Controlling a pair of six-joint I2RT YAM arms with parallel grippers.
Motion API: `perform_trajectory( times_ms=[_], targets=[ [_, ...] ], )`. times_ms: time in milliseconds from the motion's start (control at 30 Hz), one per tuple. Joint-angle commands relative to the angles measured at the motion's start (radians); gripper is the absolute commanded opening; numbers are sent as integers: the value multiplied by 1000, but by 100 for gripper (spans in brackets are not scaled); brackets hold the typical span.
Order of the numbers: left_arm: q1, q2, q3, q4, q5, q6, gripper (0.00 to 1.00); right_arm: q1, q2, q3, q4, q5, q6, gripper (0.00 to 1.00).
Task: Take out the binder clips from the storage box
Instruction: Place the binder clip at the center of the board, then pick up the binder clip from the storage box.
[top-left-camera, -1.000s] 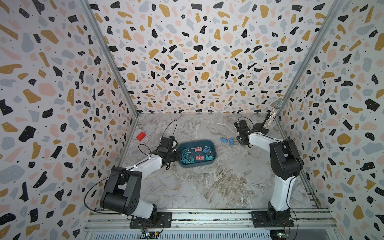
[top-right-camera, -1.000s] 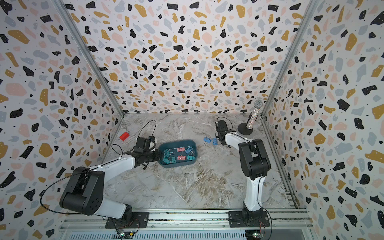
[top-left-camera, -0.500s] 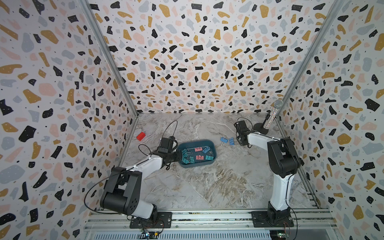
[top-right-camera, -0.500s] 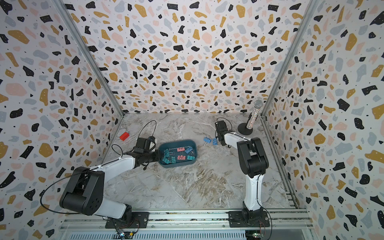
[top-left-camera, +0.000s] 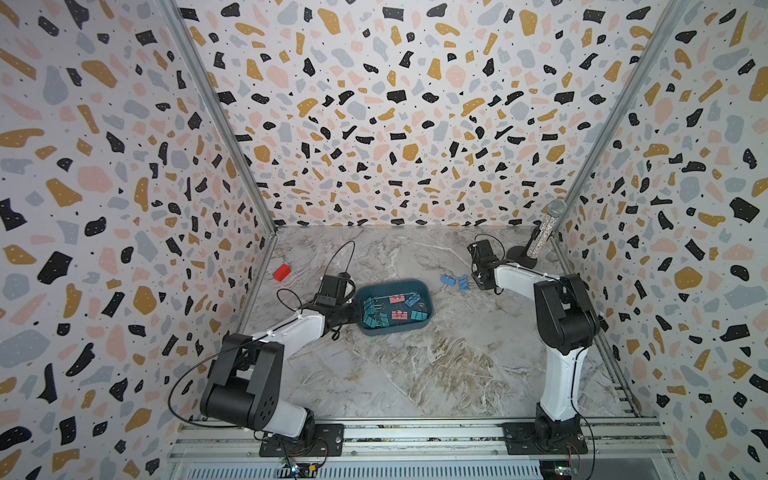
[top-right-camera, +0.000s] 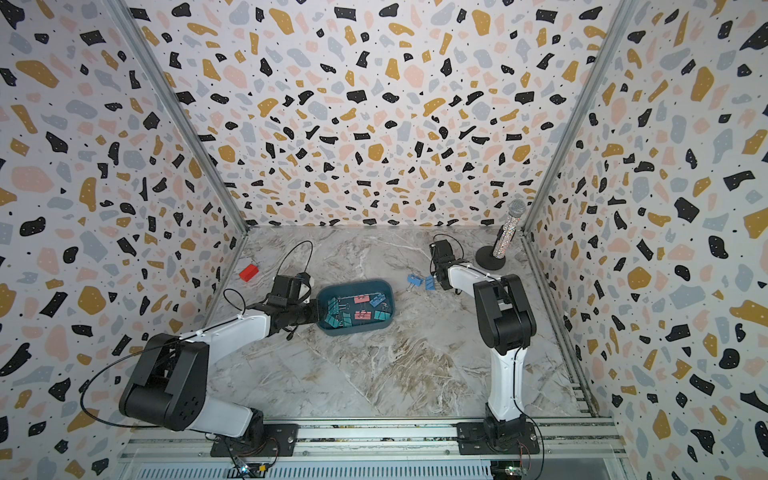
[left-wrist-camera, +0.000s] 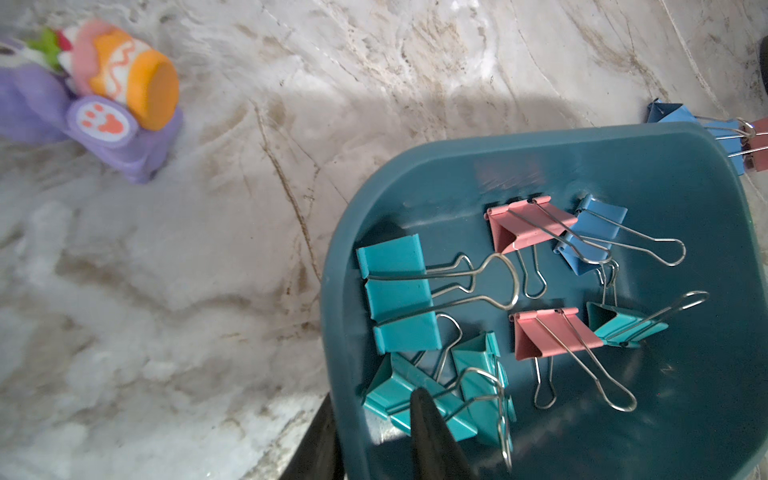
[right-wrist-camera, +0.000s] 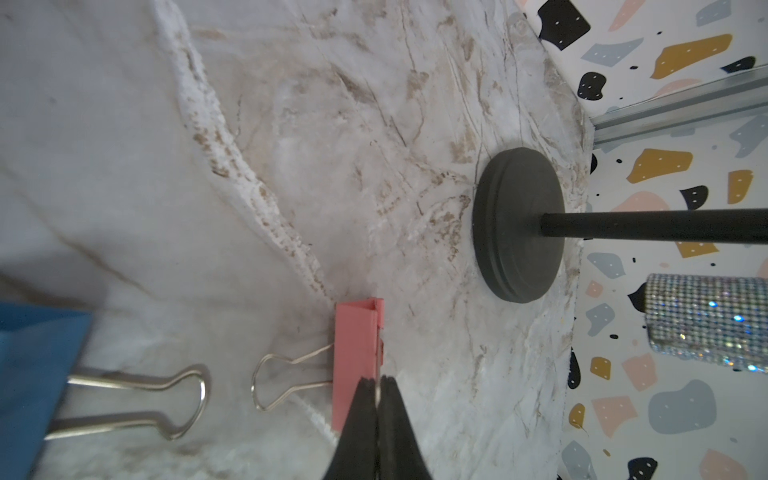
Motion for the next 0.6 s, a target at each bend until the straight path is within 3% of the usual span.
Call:
perform_trajectory(
  times_ms=[0, 567],
  targets=[
    [3, -12, -13, 23, 2, -4, 30, -4, -5, 30, -23, -18, 19, 11],
    [3, -14, -10, 23, 3, -1, 30, -4, -50, 27, -50, -64, 60, 32]
  ],
)
